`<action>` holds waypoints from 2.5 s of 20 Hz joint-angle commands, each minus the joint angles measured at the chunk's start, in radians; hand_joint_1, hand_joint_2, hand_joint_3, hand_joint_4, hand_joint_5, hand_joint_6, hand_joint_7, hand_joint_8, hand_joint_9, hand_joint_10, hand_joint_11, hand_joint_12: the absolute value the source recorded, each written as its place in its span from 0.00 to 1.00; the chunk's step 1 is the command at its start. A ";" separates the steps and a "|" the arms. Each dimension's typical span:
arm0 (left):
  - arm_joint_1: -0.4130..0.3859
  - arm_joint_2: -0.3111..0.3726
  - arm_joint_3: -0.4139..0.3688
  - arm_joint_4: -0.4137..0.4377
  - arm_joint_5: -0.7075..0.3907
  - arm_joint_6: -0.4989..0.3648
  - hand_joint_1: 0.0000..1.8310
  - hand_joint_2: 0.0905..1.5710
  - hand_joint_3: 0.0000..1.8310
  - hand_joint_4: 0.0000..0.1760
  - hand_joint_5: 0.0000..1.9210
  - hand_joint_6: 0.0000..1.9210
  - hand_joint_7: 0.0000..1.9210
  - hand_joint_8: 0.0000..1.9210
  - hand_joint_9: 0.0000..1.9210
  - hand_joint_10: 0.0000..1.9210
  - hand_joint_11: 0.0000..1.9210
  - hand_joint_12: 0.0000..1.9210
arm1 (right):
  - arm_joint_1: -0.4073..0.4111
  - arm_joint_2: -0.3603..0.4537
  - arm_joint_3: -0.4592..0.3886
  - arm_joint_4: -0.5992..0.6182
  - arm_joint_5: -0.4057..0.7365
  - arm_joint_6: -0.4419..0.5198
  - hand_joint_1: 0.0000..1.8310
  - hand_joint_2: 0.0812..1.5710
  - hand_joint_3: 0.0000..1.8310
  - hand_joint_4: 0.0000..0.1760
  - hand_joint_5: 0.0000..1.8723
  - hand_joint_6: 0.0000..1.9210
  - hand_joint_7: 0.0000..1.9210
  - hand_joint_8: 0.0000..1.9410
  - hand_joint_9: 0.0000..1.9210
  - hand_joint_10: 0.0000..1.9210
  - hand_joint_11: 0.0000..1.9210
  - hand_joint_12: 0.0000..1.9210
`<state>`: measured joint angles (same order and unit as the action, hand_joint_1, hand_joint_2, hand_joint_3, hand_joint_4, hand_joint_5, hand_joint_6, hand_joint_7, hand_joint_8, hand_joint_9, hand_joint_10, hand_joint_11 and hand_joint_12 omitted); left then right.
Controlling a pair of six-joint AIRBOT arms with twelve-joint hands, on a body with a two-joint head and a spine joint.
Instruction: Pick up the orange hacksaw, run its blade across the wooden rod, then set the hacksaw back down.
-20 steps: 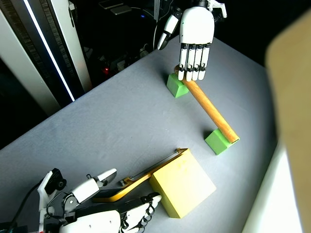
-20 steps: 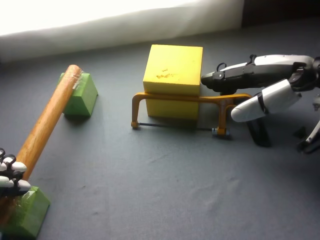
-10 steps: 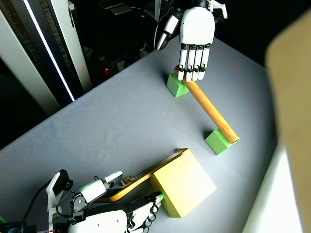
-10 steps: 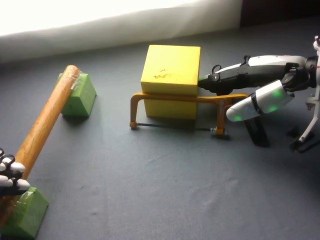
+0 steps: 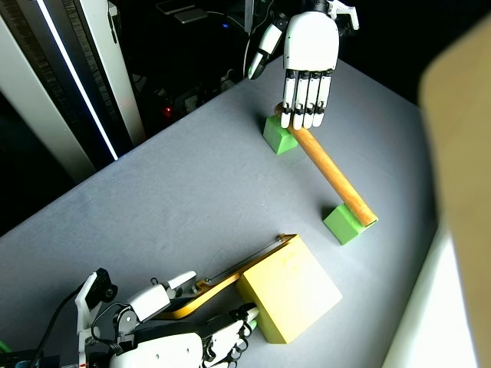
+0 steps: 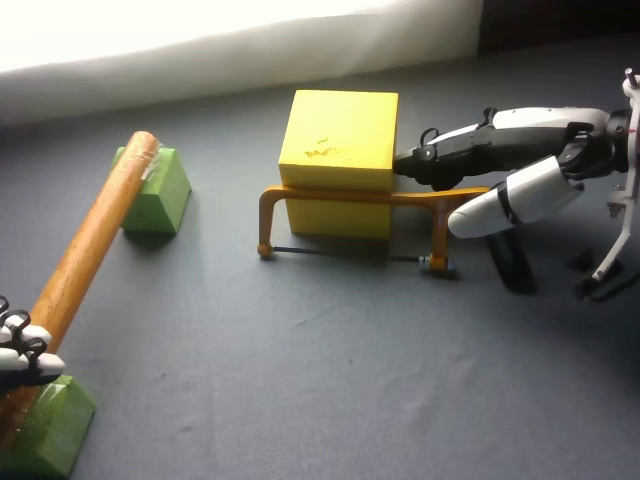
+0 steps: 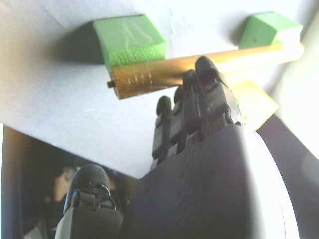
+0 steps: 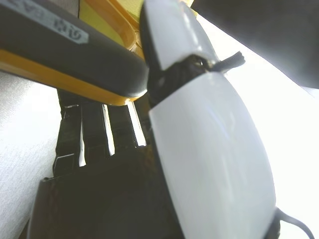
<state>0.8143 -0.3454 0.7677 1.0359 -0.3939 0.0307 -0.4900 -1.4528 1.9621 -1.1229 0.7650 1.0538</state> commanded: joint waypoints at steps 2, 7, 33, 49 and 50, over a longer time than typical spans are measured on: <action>-0.008 -0.003 0.005 -0.014 -0.023 0.000 0.00 0.72 0.00 0.00 0.08 0.00 0.06 0.00 0.07 0.00 0.00 0.23 | 0.019 -0.019 -0.002 0.069 0.058 0.009 0.53 0.69 0.00 0.00 0.14 0.00 0.14 0.01 0.15 0.01 0.00 0.44; -0.009 -0.003 0.005 -0.014 -0.027 0.000 0.00 0.71 0.00 0.00 0.08 0.00 0.06 0.00 0.06 0.00 0.00 0.24 | 0.025 -0.027 -0.002 0.069 0.048 0.003 0.64 0.69 0.00 0.00 0.29 0.00 0.31 0.01 0.32 0.01 0.11 0.54; -0.023 0.001 0.010 -0.015 -0.034 0.000 0.00 0.72 0.00 0.00 0.08 0.00 0.06 0.00 0.06 0.00 0.00 0.22 | 0.042 0.179 -0.259 0.389 0.087 -0.285 0.75 0.72 0.00 0.00 0.40 0.56 0.47 0.56 0.49 0.68 0.51 0.64; -0.031 0.000 0.020 -0.015 -0.038 0.000 0.00 0.72 0.00 0.00 0.08 0.00 0.07 0.00 0.06 0.00 0.00 0.16 | -0.072 0.345 -0.490 0.885 0.279 -0.644 0.68 0.71 0.00 0.00 0.45 0.55 0.53 0.56 0.56 0.47 0.49 0.67; -0.032 0.000 0.020 -0.015 -0.038 0.000 0.00 0.72 0.00 0.00 0.08 0.01 0.07 0.00 0.06 0.00 0.00 0.16 | -0.081 0.352 -0.509 0.920 0.299 -0.668 0.68 0.71 0.00 0.00 0.46 0.54 0.55 0.55 0.58 0.44 0.50 0.66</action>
<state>0.7914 -0.3466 0.7792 1.0431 -0.4038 0.0307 -0.5835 -1.1027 1.4437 -0.2413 0.9279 0.3634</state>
